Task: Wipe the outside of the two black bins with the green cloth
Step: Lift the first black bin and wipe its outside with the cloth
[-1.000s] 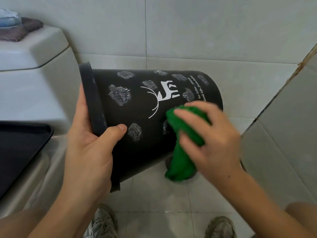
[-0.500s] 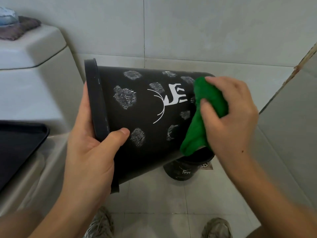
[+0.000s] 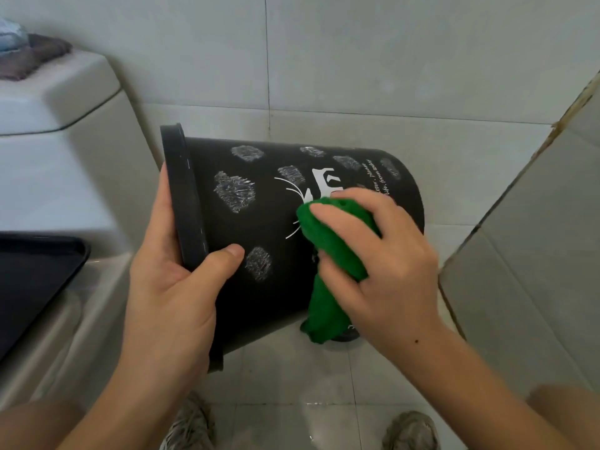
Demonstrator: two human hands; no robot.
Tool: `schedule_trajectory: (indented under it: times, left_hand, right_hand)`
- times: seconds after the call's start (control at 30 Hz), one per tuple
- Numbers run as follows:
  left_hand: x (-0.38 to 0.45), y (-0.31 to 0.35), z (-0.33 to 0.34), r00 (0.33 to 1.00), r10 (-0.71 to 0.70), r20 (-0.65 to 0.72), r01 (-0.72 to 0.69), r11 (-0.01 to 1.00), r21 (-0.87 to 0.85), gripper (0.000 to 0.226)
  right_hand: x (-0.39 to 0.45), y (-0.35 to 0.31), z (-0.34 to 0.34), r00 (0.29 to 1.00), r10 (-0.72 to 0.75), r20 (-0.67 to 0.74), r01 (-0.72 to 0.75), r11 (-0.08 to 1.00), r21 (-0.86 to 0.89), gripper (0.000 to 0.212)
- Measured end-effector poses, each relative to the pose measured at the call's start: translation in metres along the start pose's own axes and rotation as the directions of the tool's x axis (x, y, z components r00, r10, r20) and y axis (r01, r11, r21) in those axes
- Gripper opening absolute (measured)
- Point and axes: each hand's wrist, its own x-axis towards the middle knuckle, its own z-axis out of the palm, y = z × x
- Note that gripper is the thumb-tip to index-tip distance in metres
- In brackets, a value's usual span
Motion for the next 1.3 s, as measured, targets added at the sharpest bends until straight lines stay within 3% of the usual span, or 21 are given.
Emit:
schedule_trajectory:
  times: [0.07, 0.13, 0.2, 0.27, 0.4, 0.57, 0.73, 0.87, 1.0, 1.17, 1.3]
  left_hand:
    - [0.000, 0.000, 0.000, 1.000, 0.001, 0.001, -0.001, 1.000, 0.003, 0.084]
    - [-0.001, 0.001, -0.002, 1.000, 0.008, 0.014, -0.008, 0.999, 0.032, 0.086]
    - [-0.003, 0.002, -0.003, 0.999, 0.011, 0.032, -0.013, 0.998, 0.055, 0.086]
    - [-0.003, 0.003, -0.003, 0.999, 0.011, 0.037, -0.014, 0.998, 0.061, 0.086]
    - [-0.001, 0.002, -0.002, 0.999, 0.006, 0.035, -0.007, 1.000, 0.029, 0.085]
    - [-0.003, 0.004, -0.003, 0.998, 0.012, 0.055, -0.014, 0.999, 0.049, 0.088]
    - [-0.002, 0.004, -0.005, 0.999, 0.005, 0.053, -0.008, 0.998, 0.057, 0.087]
    - [-0.001, 0.004, -0.008, 0.998, 0.015, 0.065, -0.020, 0.997, 0.070, 0.089]
    - [0.001, 0.005, -0.012, 0.998, 0.022, 0.055, -0.025, 0.998, 0.061, 0.087]
    - [0.000, 0.003, -0.009, 0.997, 0.046, 0.065, -0.052, 0.994, 0.095, 0.090]
    - [0.000, 0.006, -0.013, 0.998, 0.030, 0.055, -0.032, 0.998, 0.048, 0.087]
  right_hand:
    - [0.011, 0.013, -0.004, 0.998, 0.063, 0.029, -0.064, 0.997, 0.031, 0.039]
    - [0.029, 0.039, -0.013, 0.959, 0.279, -0.040, -0.278, 0.960, 0.036, 0.041]
    - [0.038, 0.056, -0.020, 0.912, 0.400, -0.085, -0.401, 0.916, 0.014, 0.041]
    - [0.031, 0.044, -0.019, 0.932, 0.352, -0.086, -0.352, 0.936, 0.015, 0.040]
    - [0.009, 0.013, -0.013, 0.997, 0.079, 0.022, -0.080, 0.997, 0.018, 0.036]
    - [0.032, 0.048, -0.022, 0.941, 0.335, -0.052, -0.335, 0.942, 0.007, 0.040]
    - [0.016, 0.029, -0.014, 0.976, 0.205, 0.078, -0.209, 0.976, 0.052, 0.038]
    - [0.023, 0.036, -0.015, 0.964, 0.266, 0.009, -0.266, 0.963, 0.037, 0.038]
    - [0.013, 0.024, -0.012, 0.990, 0.138, 0.039, -0.139, 0.990, 0.026, 0.037]
    - [0.026, 0.038, -0.014, 0.969, 0.246, -0.005, -0.246, 0.969, -0.010, 0.039]
    - [0.011, 0.020, -0.012, 0.992, 0.122, -0.011, -0.122, 0.992, 0.016, 0.034]
